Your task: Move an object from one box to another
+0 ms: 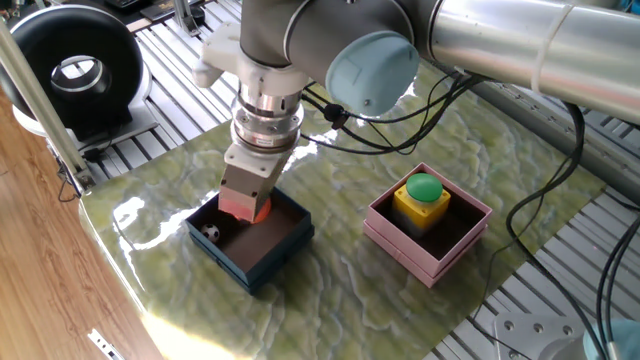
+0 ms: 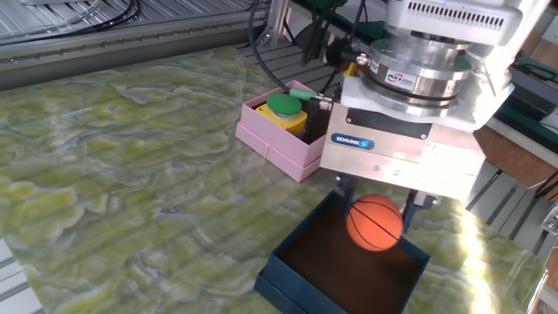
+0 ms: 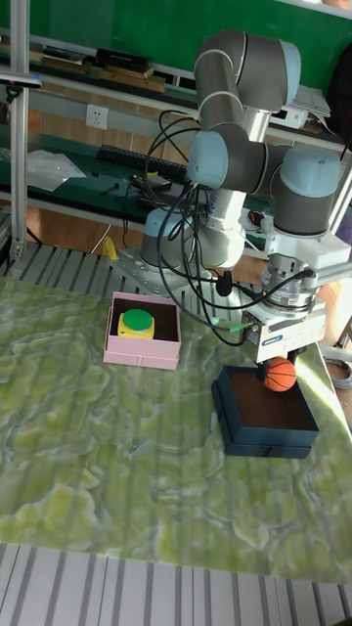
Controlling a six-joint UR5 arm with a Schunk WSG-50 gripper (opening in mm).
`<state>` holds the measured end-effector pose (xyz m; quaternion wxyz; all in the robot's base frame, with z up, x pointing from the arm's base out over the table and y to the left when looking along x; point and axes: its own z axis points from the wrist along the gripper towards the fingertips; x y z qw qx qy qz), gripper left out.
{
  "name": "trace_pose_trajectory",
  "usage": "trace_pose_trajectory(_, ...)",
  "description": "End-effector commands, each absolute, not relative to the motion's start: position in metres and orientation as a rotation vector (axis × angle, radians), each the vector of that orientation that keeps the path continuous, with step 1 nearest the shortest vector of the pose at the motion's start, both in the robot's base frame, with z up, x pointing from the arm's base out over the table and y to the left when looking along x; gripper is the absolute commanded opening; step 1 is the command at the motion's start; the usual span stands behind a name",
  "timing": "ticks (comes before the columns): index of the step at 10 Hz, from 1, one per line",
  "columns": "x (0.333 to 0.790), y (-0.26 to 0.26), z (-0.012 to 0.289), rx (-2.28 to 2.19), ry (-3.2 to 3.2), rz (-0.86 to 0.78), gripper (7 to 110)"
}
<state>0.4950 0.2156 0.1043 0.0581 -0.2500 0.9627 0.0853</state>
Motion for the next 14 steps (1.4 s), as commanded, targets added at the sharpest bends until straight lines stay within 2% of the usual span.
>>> trace_pose_trajectory(1, 0.504, 0.224, 0.109, -0.686, 2.890, 0.306, 7)
trace_pose_trajectory(7, 0.466, 0.154, 0.112, -0.781, 2.930, 0.266, 7)
trace_pose_trajectory(9, 0.454, 0.118, 0.121, -0.820, 2.980, 0.172, 7)
trace_pose_trajectory(12, 0.428, 0.094, 0.126, -0.860, 3.049, 0.182, 7)
trace_pose_trajectory(14, 0.415, 0.073, 0.125, -0.893, 3.114, 0.092, 7)
